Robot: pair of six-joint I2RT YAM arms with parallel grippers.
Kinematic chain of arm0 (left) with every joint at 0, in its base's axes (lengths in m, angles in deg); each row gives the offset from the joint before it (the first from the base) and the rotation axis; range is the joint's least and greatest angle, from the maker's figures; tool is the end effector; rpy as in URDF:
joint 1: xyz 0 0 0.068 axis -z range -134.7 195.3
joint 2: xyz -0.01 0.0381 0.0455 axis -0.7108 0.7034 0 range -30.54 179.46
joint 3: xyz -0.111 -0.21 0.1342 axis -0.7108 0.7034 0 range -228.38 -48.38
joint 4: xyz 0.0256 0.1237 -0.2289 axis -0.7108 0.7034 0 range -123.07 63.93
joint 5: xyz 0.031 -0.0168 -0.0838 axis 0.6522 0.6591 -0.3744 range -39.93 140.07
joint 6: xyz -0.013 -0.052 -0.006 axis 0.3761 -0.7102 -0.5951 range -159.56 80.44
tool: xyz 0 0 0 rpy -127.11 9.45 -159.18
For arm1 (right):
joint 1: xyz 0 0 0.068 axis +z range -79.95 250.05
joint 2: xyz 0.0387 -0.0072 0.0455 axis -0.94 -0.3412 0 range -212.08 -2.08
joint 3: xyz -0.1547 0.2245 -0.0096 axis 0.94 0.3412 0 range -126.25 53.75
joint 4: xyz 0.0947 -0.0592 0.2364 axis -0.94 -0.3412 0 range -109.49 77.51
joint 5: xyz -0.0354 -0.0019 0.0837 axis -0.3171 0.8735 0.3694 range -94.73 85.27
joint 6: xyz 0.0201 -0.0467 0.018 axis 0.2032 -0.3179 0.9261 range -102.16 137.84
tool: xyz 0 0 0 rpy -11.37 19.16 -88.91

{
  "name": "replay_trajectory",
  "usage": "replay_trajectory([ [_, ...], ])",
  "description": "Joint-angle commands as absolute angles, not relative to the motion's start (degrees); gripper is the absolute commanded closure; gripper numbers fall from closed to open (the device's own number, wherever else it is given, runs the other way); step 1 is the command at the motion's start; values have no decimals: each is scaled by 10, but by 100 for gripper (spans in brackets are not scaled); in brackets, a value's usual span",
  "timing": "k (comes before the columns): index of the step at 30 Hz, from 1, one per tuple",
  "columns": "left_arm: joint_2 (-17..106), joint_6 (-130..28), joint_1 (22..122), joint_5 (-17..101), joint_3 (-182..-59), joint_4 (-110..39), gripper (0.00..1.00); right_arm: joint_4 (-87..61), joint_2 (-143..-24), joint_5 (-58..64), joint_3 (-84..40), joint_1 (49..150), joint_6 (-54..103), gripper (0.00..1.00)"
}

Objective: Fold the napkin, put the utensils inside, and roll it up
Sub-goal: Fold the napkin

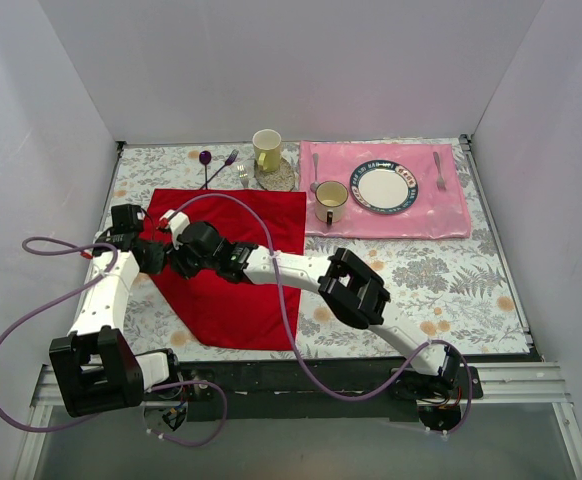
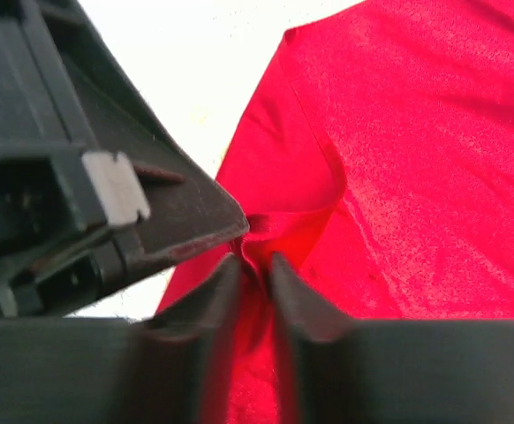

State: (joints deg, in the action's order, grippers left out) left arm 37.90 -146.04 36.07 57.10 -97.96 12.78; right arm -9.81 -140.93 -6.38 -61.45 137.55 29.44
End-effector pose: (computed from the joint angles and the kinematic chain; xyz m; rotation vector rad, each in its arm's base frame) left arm 0.2175 0.0398 0.2377 -2.3386 1.4250 -0.3500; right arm 0.2189 0.5258 0.2047 -0.9395 1.8135 0.8716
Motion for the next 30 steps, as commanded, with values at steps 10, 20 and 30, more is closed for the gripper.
replay_trajectory([
  [10,316,-1416,370,564,-1015,115,33,-50,-1402,-21,-613,1346,304,99],
  [20,259,-1342,370,758,-1150,172,9,-16,-1391,186,-618,1340,398,99],
  [30,251,-1274,370,836,-1234,190,6,12,-1383,218,-634,1367,492,99],
])
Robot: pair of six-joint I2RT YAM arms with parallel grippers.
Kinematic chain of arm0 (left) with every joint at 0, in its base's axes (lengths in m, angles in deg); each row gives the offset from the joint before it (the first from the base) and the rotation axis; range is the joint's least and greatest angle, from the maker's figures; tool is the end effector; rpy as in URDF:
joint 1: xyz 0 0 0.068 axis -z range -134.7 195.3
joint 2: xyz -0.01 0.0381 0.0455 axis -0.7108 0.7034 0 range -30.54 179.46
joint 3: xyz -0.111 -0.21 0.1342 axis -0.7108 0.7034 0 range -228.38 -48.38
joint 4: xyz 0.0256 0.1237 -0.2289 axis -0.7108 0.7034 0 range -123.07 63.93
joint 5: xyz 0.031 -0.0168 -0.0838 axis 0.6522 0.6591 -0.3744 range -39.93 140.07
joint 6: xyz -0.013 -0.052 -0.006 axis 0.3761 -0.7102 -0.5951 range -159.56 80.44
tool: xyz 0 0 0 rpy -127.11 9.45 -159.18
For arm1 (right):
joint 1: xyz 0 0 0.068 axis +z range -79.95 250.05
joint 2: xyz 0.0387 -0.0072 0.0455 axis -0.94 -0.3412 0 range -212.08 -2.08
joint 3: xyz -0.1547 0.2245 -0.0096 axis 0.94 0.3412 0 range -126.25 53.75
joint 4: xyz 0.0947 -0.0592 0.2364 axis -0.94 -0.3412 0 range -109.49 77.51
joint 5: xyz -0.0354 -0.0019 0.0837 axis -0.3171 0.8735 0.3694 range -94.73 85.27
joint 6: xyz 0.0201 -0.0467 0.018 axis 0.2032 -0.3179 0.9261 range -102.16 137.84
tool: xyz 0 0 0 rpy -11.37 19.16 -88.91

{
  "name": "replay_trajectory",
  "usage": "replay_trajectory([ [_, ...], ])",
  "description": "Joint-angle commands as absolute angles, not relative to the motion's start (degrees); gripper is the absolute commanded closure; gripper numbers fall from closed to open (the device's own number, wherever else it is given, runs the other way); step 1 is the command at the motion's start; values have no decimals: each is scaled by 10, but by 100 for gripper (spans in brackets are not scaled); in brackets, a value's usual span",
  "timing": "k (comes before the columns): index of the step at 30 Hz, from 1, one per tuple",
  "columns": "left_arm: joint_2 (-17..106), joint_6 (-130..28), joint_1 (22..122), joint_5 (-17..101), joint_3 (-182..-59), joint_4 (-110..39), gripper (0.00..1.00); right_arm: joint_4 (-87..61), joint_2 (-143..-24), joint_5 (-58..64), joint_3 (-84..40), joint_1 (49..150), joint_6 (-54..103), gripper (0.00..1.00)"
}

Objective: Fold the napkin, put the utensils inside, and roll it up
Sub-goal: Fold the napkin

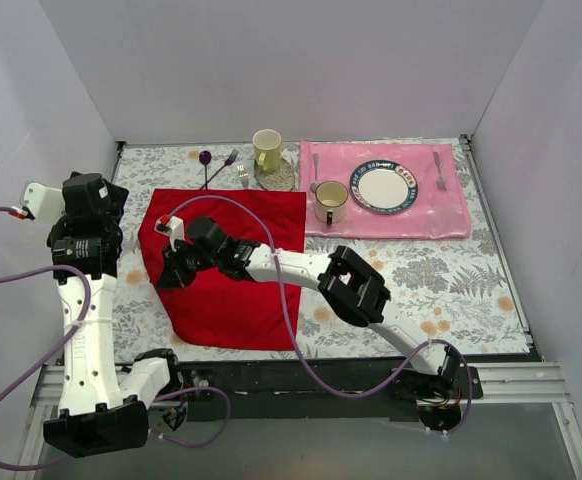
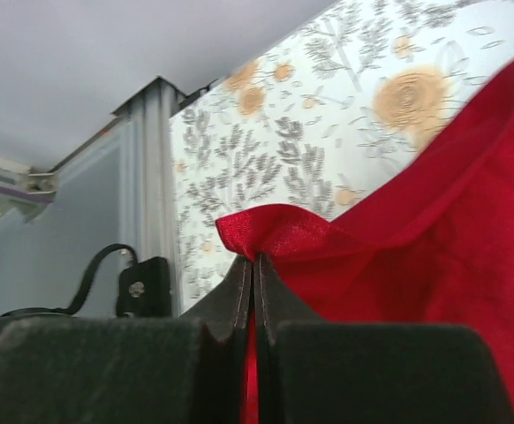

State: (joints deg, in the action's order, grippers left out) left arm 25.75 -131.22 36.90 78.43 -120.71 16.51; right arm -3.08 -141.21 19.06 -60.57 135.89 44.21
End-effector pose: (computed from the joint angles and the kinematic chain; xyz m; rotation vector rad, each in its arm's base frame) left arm 0.1759 0.0431 0.4003 -1.7740 1.1191 -0.3489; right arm 0.2201 0.5258 0.2096 -1.0135 1.8393 1.4411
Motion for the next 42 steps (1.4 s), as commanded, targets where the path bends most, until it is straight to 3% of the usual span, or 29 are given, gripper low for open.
replay_trajectory([
  [1,249,-1265,370,838,-1239,191,6,17,-1386,222,-638,1368,501,99],
  [12,231,-1225,407,954,-1300,227,4,-5,-1428,244,-733,1401,518,99],
  [28,203,-1197,465,1022,-1300,223,2,12,-1466,230,-787,1427,560,99],
  [38,216,-1187,466,975,-1272,190,2,6,-1386,242,-668,1362,513,99],
  [42,221,-1169,466,887,-1239,151,2,22,-1353,270,-601,1317,516,99],
])
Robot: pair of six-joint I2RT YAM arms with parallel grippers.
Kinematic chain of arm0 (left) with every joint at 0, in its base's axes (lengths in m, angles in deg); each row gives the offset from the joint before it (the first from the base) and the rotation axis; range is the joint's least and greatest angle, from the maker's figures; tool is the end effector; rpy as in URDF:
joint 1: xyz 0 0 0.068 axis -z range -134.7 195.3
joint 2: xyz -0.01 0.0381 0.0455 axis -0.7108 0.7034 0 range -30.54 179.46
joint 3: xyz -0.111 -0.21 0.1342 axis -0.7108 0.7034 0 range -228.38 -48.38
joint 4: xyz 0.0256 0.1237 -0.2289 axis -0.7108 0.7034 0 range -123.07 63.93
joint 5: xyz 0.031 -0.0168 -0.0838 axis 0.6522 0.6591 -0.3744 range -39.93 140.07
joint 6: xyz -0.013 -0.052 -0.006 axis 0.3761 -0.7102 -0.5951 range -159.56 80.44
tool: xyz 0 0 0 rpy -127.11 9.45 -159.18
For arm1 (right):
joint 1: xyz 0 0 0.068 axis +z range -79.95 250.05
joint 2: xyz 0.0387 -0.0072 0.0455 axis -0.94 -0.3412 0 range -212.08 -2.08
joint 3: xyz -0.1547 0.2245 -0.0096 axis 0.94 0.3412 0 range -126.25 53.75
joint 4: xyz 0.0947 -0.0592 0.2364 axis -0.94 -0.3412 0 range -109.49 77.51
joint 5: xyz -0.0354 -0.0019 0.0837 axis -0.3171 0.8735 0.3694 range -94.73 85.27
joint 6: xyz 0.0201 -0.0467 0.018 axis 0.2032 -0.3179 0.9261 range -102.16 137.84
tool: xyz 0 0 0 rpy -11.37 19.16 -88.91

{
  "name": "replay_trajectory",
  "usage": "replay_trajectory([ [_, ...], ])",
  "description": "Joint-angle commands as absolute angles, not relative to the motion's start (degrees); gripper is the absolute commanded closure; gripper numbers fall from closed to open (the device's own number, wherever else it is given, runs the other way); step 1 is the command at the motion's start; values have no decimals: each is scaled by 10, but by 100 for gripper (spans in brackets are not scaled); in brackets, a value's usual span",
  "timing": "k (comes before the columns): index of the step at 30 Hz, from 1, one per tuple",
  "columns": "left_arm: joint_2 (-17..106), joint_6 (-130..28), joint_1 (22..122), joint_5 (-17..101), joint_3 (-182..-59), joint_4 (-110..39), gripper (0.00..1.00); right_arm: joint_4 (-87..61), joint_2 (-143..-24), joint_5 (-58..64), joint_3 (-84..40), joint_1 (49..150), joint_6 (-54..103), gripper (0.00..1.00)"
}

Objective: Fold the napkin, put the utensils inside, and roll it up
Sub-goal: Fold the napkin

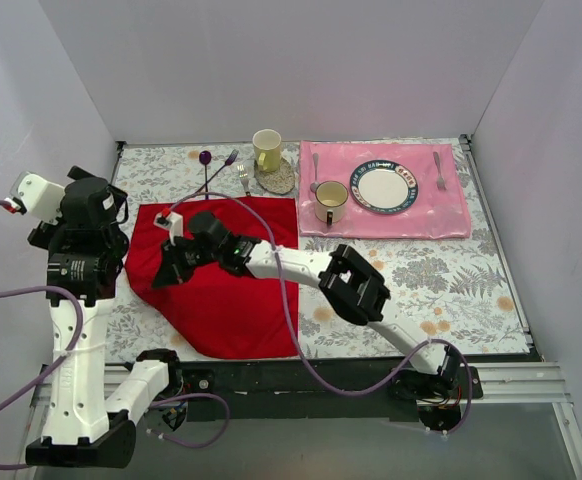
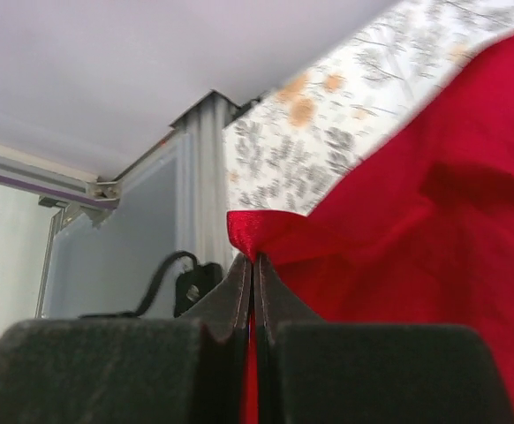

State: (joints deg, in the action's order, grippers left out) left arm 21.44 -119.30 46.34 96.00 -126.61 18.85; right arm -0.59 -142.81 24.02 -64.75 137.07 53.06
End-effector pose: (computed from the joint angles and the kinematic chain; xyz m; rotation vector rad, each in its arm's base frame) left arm 0.1402 0.0231 0.4409 -1.5260 1.0977 -0.1541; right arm 0.2096 0.5382 0.2246 -0.9759 1.8376 1.6487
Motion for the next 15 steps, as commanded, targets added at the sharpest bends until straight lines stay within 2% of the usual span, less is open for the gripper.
replay_trajectory([
  [1,222,-1167,466,874,-1234,144,2,20,-1351,276,-592,1307,514,99],
  [7,223,-1158,466,756,-1183,75,2,-28,-1350,331,-574,1231,472,99],
  [15,262,-1167,466,732,-1157,44,2,-40,-1358,361,-558,1135,458,99],
])
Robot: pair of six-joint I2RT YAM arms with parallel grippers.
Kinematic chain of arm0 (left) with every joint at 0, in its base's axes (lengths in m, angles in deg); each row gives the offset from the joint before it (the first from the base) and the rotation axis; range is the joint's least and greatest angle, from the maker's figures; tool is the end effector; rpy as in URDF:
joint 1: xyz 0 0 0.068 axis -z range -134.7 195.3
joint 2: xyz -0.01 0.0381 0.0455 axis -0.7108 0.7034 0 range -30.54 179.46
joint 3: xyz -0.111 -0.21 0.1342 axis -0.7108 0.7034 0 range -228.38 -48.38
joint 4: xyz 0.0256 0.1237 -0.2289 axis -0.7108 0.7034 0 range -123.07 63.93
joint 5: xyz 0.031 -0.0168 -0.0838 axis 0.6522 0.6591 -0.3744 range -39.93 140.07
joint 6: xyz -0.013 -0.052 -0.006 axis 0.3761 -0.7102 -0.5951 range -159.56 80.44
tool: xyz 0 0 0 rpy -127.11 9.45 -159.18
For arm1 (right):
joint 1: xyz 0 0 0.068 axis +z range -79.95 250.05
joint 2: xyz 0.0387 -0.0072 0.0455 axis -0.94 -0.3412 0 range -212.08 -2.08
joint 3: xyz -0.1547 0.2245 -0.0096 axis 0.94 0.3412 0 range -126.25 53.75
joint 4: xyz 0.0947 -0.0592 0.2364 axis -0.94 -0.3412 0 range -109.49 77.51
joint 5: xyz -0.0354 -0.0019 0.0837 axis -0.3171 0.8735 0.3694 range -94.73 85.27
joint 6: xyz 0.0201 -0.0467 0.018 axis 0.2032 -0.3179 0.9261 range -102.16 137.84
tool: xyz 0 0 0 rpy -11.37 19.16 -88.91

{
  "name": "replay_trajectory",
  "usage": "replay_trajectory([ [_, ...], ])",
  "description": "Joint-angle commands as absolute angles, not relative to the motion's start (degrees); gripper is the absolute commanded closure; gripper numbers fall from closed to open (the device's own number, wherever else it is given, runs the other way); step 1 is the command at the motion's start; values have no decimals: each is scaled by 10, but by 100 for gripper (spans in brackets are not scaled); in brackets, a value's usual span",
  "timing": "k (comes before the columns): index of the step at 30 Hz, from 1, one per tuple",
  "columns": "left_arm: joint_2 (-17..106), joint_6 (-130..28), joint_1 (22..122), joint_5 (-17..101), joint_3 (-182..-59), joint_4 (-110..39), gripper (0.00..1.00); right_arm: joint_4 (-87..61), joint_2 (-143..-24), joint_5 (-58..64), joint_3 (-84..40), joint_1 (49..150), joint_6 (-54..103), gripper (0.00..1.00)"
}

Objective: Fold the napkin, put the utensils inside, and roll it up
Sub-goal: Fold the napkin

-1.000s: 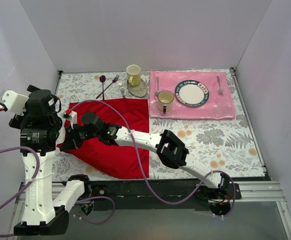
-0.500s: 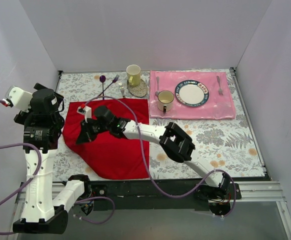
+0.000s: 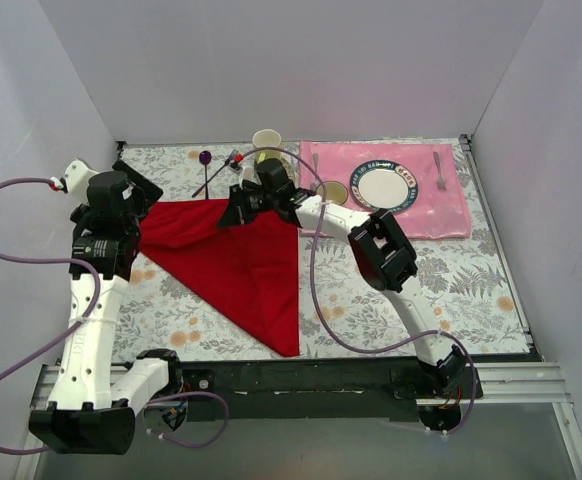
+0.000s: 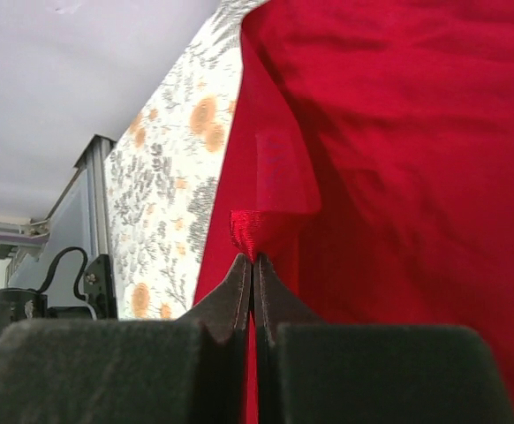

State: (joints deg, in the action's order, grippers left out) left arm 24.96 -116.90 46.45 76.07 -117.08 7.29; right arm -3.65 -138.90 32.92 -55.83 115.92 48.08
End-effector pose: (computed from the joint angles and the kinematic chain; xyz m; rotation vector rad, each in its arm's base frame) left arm 0.1900 0.0118 0.3970 -1.4545 1.3986 -0.4151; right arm 0.3706 0.4133 0.2031 -0.7836 1.9757 1.4717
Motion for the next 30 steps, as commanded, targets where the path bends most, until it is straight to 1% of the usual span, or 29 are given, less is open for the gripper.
replay_trajectory([
  [1,270,-1167,467,729,-1154,41,2,-41,-1360,364,-564,1121,458,99],
  [7,305,-1169,466,722,-1142,30,2,-41,-1385,393,-590,1073,465,99],
  [15,375,-1187,465,680,-1144,18,2,-21,-1405,407,-601,1042,471,99],
  [26,410,-1195,465,660,-1140,2,2,0,-1415,393,-602,1020,481,99],
  [30,414,-1195,465,656,-1139,1,2,7,-1409,374,-581,1012,481,99],
])
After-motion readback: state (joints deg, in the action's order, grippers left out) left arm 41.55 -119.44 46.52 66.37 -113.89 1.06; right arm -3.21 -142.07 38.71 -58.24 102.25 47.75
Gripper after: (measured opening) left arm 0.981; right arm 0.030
